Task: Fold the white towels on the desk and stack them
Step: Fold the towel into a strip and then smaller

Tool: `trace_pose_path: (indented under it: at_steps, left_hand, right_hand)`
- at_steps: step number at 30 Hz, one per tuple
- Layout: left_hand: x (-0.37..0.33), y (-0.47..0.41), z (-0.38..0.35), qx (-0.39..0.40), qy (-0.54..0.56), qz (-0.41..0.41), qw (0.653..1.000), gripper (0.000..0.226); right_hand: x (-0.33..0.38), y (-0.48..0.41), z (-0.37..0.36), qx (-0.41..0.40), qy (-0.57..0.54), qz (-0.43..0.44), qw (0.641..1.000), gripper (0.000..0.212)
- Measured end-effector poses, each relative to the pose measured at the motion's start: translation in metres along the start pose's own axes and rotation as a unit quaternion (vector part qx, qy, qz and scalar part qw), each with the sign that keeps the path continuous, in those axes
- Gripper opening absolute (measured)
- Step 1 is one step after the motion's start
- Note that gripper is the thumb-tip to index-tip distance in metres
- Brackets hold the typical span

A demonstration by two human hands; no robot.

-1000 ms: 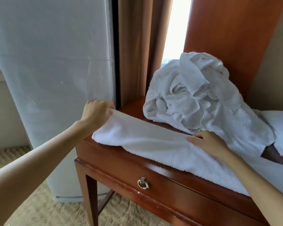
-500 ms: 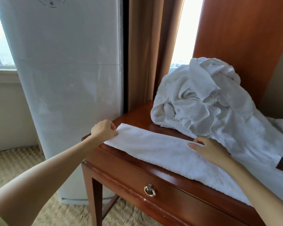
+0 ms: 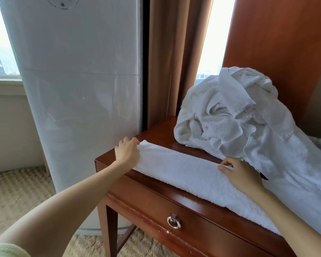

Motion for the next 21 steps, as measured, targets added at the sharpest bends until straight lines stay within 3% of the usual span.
trace_pose_path:
  at_steps: [3, 6, 9, 12, 16, 21]
  left_hand:
    - [-0.056, 0.008, 0.005, -0.004, -0.007, -0.124, 0.992, 0.039]
    - [-0.117, 0.041, -0.028, 0.114, 0.001, -0.243, 0.963, 0.044]
    - [-0.137, 0.078, -0.074, 0.234, -0.036, -0.278, 0.931, 0.052]
    - [-0.119, 0.073, -0.076, 0.219, -0.019, -0.246, 0.944, 0.057]
    - [-0.05, 0.037, -0.053, 0.177, -0.056, -0.123, 0.975, 0.059]
    - [0.034, 0.022, -0.018, 0.144, -0.088, 0.028, 0.985, 0.057]
  right_hand:
    - [0.026, -0.002, 0.003, -0.021, 0.073, 0.058, 0.995, 0.021]
    - [0.067, 0.002, -0.001, -0.023, 0.023, 0.132, 0.991, 0.032]
    - [0.093, 0.014, -0.035, 0.078, 0.015, 0.177, 0.981, 0.043]
    - [0.079, 0.026, -0.061, 0.163, 0.046, 0.155, 0.973, 0.052]
    - [0.027, 0.028, -0.049, 0.18, 0.084, 0.092, 0.976, 0.061]
    - [-0.027, 0.032, -0.028, 0.166, 0.096, 0.019, 0.981, 0.067]
Point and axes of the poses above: each hand's wrist, its own y-axis away from the middle knuckle, its own z-axis out of the back of the hand, x = y × z, the point moved 10 cm from there along -y, towards the middle knuckle, and after that the axes turned 2 degrees about y, right-handed, at the moved point
